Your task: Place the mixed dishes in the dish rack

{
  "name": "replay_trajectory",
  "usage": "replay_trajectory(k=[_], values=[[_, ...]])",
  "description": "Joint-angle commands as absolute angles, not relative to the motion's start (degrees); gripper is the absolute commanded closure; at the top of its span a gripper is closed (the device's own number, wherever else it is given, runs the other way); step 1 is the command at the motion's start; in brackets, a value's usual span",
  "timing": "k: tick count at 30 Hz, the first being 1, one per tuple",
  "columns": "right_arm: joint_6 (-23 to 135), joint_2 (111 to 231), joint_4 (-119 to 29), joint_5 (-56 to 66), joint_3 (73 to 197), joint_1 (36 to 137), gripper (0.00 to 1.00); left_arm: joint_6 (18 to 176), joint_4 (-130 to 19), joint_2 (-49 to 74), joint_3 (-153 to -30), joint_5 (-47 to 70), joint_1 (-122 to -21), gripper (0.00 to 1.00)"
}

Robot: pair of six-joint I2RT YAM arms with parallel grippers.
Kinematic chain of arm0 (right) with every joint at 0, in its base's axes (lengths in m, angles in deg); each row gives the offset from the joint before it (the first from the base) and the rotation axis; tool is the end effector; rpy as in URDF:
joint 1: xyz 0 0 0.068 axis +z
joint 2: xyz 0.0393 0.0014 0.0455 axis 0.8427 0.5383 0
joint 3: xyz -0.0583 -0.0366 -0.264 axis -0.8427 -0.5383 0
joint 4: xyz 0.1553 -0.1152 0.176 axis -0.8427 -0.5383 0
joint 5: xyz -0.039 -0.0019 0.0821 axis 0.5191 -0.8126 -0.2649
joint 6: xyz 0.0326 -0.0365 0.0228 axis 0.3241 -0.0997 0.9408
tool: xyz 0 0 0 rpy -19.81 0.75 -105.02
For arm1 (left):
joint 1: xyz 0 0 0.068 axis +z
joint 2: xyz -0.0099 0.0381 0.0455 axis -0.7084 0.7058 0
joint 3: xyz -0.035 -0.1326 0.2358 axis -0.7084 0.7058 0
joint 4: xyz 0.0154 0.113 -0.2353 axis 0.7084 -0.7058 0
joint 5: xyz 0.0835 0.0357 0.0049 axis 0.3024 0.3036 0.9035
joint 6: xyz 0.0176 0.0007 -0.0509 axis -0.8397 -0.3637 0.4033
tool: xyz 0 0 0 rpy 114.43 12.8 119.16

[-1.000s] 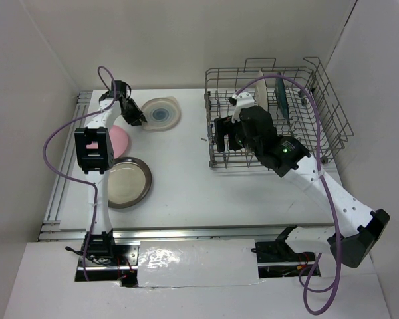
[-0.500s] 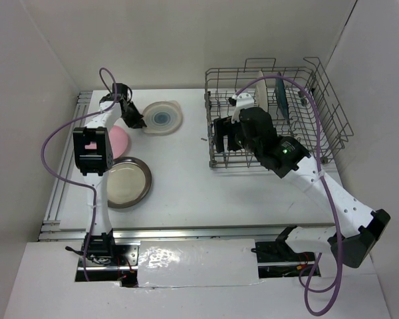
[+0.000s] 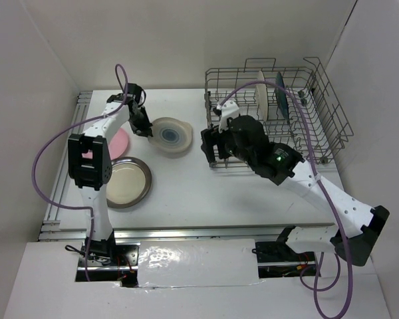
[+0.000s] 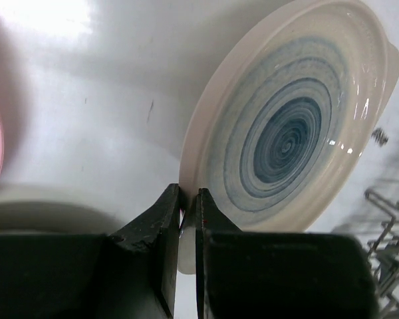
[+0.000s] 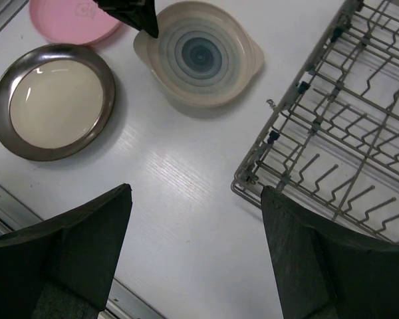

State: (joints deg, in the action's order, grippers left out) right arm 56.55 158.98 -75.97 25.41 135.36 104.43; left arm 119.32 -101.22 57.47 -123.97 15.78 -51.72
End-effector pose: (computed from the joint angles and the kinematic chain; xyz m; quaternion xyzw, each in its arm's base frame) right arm 0.1834 0.1851 0.4030 -0.2279 0.8086 0.1610 0.5180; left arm 0.4583 -0.0556 0.2350 -0.2216 0.9398 -0.1214 0.2300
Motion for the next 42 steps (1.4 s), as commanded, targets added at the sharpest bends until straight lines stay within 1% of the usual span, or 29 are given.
replay_trajectory(k=[1,5,9,14,16,19,24,31,34,36,42], values=[[51.20,158.69,-69.13,24.54,132.87,106.56,0.16,118.86,-99.27,48.95,-122.43,12.74,-51.08,1.00],[48.22,159.92,-62.19,27.43,129.89,110.24,0.16,118.16,-99.09,45.08,-119.88,11.77,-51.17,1.00],[45.57,161.68,-58.14,27.61,129.00,113.06,0.19,117.98,-99.79,43.84,-119.52,11.95,-51.09,1.00],[46.00,164.31,-54.01,30.51,129.26,115.78,0.18,117.19,-100.15,41.21,-118.21,11.51,-50.82,1.00],[46.62,165.98,-57.05,29.73,132.40,115.79,0.17,116.75,-100.32,39.98,-117.51,10.81,-50.65,1.00],[43.22,169.93,-59.09,28.58,134.88,116.84,0.17,116.05,-100.58,38.40,-116.80,10.19,-50.47,1.00],[36.80,173.01,-58.48,32.89,136.73,120.88,0.17,114.99,-101.11,35.59,-114.96,8.52,-50.47,1.00],[31.07,176.88,-56.02,34.47,136.39,123.52,0.17,112.71,-102.16,33.12,-113.90,5.98,-49.33,1.00],[28.00,178.47,-54.27,35.96,135.59,124.75,0.16,111.39,-102.69,32.06,-114.34,3.60,-48.19,1.00],[25.45,180.13,-52.68,37.71,135.51,125.54,0.12,110.42,-103.05,31.27,-114.69,2.63,-47.57,1.00],[20.61,185.14,-50.22,39.74,137.17,126.60,0.10,109.45,-104.28,29.87,-115.13,1.49,-46.87,1.00]])
